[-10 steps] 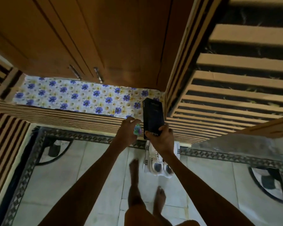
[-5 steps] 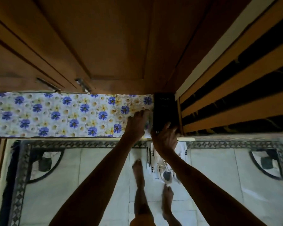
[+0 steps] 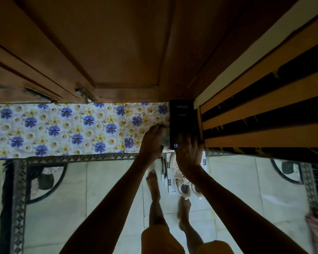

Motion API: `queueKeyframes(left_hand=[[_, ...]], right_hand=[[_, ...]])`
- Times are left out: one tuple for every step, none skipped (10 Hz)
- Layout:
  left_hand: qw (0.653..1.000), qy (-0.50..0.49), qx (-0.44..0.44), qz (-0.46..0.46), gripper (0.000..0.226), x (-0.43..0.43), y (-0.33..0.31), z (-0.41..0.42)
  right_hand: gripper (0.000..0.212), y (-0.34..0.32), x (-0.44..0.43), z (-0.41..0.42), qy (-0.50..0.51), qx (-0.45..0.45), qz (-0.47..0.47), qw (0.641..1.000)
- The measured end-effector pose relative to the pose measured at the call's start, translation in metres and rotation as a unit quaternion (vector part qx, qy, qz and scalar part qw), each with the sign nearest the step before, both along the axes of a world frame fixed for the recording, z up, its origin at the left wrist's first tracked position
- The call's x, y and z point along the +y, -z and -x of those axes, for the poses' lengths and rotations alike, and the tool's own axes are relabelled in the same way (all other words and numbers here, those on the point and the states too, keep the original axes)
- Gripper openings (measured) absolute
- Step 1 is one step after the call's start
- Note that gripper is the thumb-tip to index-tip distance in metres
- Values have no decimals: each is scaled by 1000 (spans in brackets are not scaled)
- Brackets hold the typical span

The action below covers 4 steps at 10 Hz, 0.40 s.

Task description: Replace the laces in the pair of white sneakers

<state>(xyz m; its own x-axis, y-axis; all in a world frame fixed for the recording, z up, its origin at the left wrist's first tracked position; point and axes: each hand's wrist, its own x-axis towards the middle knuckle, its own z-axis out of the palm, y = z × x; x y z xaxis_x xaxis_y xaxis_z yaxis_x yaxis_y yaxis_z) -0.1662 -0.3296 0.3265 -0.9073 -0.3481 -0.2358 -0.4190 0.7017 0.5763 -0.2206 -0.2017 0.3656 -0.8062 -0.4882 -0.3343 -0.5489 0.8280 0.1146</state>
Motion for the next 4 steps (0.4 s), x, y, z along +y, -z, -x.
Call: queueKeyframes(left_hand=[[1000, 4, -16, -5, 66, 0, -1, -1], [1000, 4, -19, 13, 62, 4, 1, 0], [999, 11, -33, 27, 69, 4, -2, -2], [999, -9, -37, 33, 77, 11, -11, -11]], right_hand=[[61, -3, 6, 6, -27, 27, 7, 999], [64, -5, 9, 6, -49, 34, 12, 998], [64, -4, 15, 8, -41, -12, 42, 998], [45, -9, 29, 9, -26, -68, 100, 992]])
